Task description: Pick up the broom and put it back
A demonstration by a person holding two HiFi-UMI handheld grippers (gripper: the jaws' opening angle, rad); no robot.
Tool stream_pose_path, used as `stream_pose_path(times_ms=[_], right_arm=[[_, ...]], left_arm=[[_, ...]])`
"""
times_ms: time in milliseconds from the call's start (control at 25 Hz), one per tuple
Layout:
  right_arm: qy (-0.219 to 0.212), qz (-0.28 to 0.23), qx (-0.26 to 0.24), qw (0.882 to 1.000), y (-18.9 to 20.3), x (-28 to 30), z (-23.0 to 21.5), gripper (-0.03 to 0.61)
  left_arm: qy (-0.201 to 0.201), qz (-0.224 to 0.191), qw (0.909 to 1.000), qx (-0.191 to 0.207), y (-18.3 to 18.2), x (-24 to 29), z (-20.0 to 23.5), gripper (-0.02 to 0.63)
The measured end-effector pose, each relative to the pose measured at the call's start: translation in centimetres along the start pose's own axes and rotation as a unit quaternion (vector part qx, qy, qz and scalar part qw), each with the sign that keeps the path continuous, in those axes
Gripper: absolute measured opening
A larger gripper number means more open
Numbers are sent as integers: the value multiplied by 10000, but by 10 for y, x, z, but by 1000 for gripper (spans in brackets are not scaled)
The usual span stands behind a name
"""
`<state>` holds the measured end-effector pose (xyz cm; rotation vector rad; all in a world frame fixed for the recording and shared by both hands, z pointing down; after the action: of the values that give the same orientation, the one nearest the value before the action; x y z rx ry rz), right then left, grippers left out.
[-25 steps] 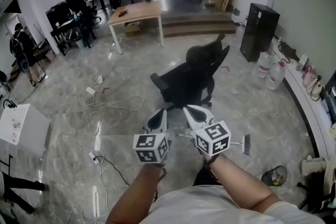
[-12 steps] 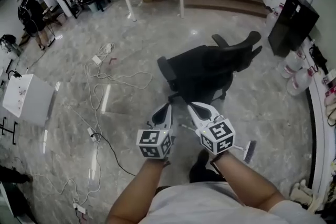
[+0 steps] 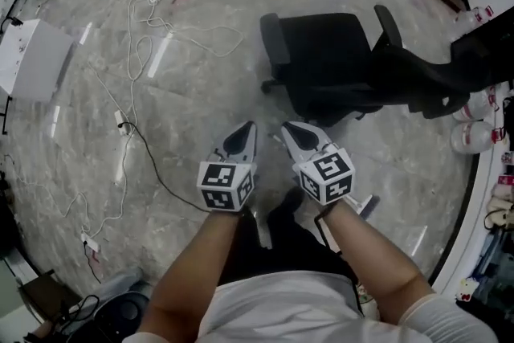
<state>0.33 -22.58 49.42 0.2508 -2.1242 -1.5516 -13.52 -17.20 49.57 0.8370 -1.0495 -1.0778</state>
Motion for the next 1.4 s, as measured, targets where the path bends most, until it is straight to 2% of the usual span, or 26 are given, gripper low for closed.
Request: stream_pose_path(times_ms=[200,400,480,600,840,960,1080,1240,1400], right_arm=[[-73,572,31,9983,90,62,-34,-2],[-255,1484,-42,9886,223,107,-62,34],[-405,1845,-156,9819,277,135,-66,68],[-687,2356,-381,9687,367,175,-86,81],[-1040,3196,-819,9383,552,224,-148,127],[-1084,3547,-942,9239,634,243,-170,130],[-1021,3709,-931,9183,712,268,-195,137],[-898,4053,-1107,9030,800,287,-223,137],[-542,4341,-1191,8913,855,304,-254,137]], left_arm=[[-70,385,9992,-33,78,44,63,5],[-49,804,9964,-283,195,65,119,5],[-19,924,9948,-428,241,70,150,5],[-78,1153,9914,-612,323,83,188,5],[-136,1503,9858,-734,487,114,231,5],[-46,1699,9827,-742,557,123,252,5],[-14,1774,9816,-708,625,135,273,5],[-49,1824,9795,-855,687,142,289,5],[-58,1801,9786,-996,725,152,307,5]])
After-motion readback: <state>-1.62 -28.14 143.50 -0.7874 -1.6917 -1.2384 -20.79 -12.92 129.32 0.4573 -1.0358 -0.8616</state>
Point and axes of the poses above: the fingertips, and each gripper's own axes: x forward along the fingers, z to its left, y out of its underside, the point moved 7 cm from there along -x, backward along the fingers, and after that the axes turned 11 degrees about -z, right-handed, at the moved point
